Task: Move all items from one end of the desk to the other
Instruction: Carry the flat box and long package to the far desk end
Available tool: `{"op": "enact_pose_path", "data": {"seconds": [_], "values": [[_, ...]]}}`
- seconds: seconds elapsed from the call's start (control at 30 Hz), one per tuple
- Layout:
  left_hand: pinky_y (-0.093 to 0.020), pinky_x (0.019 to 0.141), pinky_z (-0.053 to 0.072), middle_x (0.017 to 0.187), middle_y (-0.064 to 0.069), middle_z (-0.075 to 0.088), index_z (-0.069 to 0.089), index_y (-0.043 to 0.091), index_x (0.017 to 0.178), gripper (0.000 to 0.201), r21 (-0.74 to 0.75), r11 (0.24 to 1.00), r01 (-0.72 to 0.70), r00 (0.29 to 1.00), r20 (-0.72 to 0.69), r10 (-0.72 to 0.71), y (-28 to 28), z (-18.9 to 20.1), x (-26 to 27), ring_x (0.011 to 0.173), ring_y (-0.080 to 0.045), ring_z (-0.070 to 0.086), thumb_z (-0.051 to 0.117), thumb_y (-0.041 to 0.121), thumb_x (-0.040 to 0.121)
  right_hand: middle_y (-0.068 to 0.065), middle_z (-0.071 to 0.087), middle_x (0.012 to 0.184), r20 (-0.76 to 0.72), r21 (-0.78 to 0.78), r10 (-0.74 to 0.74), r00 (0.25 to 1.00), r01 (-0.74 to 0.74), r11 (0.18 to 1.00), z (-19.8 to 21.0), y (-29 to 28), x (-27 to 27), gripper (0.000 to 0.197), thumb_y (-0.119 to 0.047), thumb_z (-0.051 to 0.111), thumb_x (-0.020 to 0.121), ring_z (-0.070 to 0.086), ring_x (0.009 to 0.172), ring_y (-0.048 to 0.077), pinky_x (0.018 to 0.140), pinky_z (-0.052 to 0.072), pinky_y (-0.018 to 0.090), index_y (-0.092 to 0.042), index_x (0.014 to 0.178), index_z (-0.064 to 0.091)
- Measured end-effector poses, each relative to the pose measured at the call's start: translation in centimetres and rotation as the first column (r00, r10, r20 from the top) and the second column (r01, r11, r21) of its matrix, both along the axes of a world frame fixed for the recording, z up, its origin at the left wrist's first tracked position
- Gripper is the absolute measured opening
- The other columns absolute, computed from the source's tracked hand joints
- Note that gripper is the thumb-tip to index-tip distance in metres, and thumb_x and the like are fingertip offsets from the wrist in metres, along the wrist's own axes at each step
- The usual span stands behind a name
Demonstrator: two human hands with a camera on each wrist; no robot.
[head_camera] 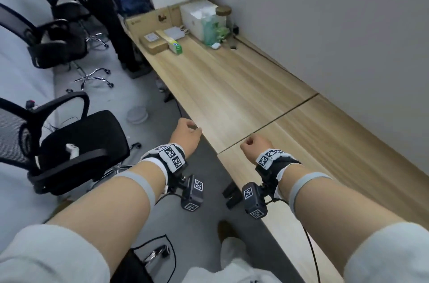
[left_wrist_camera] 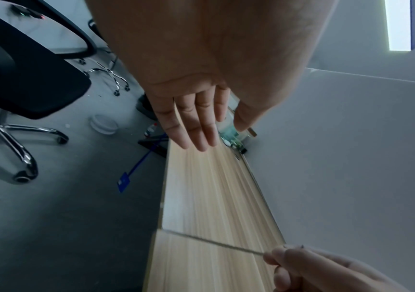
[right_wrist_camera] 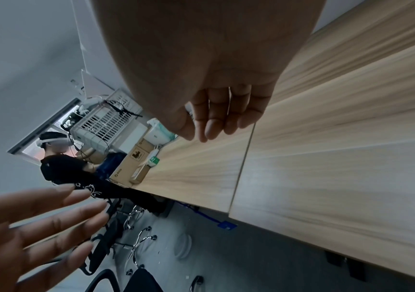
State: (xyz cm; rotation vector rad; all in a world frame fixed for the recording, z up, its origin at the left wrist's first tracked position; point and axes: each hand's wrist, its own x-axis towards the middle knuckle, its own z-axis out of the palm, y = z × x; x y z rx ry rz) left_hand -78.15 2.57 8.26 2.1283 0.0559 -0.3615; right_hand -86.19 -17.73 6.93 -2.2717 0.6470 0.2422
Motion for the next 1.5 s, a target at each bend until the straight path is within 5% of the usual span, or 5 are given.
{"op": "enact_pose_path", "data": {"seconds": [0.13, 0.63, 1.1, 1.3, 1.5], "values": [[-0.047, 0.087, 0.058, 0.095, -0.004, 0.068, 0.048, 0.022, 0.112, 0.017, 0.045, 0.998, -0.046, 0.999, -0.008, 0.047, 1.7, -1.0, 6.0, 0.091, -0.024, 0.069, 0.056, 0.026, 0.097, 0.002, 0.063, 0.093, -0.021, 0.022, 0.046, 0.999, -0.046, 0.999, -1.2, 1.0, 7.1, 0.008, -0.025, 0.055, 0.091, 0.056, 0.085, 0.023, 0.071, 0.039, 0.027, -0.017, 0.089, 0.058], [-0.044, 0.09, 0.057, 0.101, -0.004, 0.067, 0.051, 0.019, 0.112, 0.015, 0.034, 0.993, -0.113, 0.993, -0.038, 0.114, 3.2, -1.0, 29.3, 0.082, -0.014, 0.067, 0.054, 0.024, 0.098, 0.003, 0.062, 0.09, -0.052, 0.076, 0.177, 0.983, -0.173, 0.982, -0.7, 3.6, 33.5, 0.009, -0.021, 0.053, 0.091, 0.055, 0.082, 0.024, 0.069, 0.04, 0.027, -0.015, 0.088, 0.059], [-0.046, 0.093, 0.057, 0.098, -0.003, 0.065, 0.06, 0.013, 0.11, 0.015, 0.019, 0.999, 0.051, 0.991, -0.122, -0.048, 8.4, -3.8, 58.1, 0.088, -0.02, 0.067, 0.057, 0.019, 0.096, -0.001, 0.055, 0.072, -0.125, 0.043, 0.018, 0.992, -0.013, 0.999, -3.2, 8.9, 58.5, 0.014, -0.021, 0.051, 0.09, 0.053, 0.074, 0.025, 0.055, 0.036, 0.026, -0.017, 0.076, 0.052], [-0.04, 0.084, 0.057, 0.086, -0.003, 0.063, 0.059, 0.02, 0.091, 0.005, 0.041, 0.998, 0.048, 0.981, -0.188, -0.04, 10.3, -4.5, 69.0, 0.073, -0.016, 0.062, 0.058, 0.016, 0.094, 0.003, 0.065, 0.097, -0.129, 0.011, -0.057, 0.99, 0.059, 0.998, -4.1, 10.7, 66.8, 0.007, -0.021, 0.055, 0.087, 0.058, 0.086, 0.025, 0.068, 0.039, 0.027, -0.017, 0.093, 0.059], [-0.031, 0.065, 0.053, 0.089, -0.003, 0.06, 0.06, 0.013, 0.097, 0.003, 0.006, 1.0, -0.025, 0.967, -0.255, 0.026, 11.1, -5.8, 76.4, 0.079, -0.015, 0.062, 0.059, 0.012, 0.095, 0.013, 0.06, 0.115, -0.119, -0.021, -0.11, 0.987, 0.109, 0.994, -5.4, 10.1, 75.7, 0.021, -0.022, 0.058, 0.087, 0.059, 0.098, 0.031, 0.072, 0.037, 0.028, -0.013, 0.107, 0.058]]}}
